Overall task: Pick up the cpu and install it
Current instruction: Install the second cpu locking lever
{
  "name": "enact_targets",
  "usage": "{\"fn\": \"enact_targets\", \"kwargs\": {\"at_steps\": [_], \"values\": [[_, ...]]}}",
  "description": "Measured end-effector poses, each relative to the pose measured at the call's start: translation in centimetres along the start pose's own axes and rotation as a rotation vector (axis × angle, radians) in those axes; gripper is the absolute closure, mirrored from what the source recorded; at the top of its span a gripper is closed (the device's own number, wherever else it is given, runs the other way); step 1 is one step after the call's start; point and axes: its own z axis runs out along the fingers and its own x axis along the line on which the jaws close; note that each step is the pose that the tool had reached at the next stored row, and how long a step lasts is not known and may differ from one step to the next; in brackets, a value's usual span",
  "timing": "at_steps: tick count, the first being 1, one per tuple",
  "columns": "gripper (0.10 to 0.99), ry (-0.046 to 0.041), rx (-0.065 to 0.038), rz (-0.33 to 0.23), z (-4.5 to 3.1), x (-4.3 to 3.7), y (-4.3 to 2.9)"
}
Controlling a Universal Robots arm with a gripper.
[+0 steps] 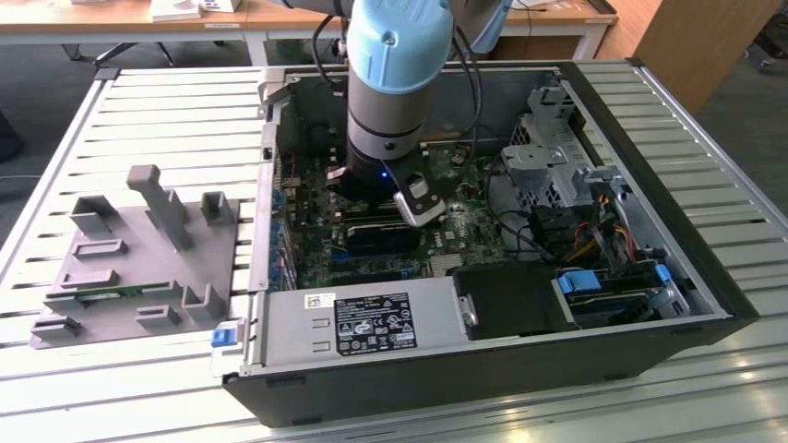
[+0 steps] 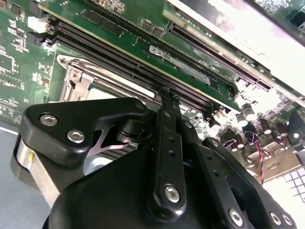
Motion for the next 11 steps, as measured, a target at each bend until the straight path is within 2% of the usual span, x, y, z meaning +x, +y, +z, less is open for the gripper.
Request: {"fn": "enact_targets", "kwargs": {"at_steps": [6, 11], "values": [[0.98, 0.0002, -0.006, 0.0, 0.15, 0.23, -0.05], [0.98, 0.0005, -0.017, -0.001, 0.27, 0.25, -0.08]]}}
